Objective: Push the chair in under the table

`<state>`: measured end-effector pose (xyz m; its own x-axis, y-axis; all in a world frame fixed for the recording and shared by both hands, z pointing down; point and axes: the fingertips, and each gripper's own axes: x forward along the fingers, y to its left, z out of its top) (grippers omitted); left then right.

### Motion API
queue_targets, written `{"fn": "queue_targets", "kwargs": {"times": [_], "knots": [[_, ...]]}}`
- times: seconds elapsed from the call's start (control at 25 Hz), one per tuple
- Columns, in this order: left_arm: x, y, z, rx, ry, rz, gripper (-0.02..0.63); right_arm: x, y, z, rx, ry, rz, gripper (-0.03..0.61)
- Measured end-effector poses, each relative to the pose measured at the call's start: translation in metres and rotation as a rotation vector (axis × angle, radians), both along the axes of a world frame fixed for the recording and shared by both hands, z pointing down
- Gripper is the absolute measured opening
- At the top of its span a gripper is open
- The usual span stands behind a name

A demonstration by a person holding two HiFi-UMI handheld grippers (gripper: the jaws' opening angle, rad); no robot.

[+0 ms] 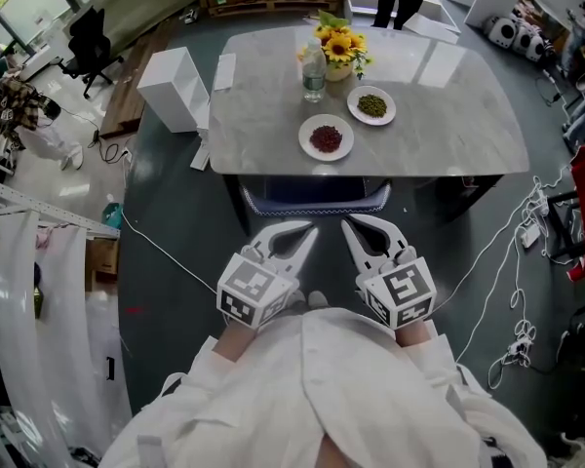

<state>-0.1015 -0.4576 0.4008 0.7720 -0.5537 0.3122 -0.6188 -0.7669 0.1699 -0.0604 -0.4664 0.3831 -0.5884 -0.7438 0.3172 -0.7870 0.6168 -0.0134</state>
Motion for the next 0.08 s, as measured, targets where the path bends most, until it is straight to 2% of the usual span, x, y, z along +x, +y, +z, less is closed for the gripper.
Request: {"fn": "queue_targets", "kwargs": {"times": [0.08], "knots": [[-0.0003,-0.001,0.0023,-0.002,0.0,-0.003,0.014,0.0008,-0.0007,0.0017,0.0,0.004,0.003,0.034]]}}
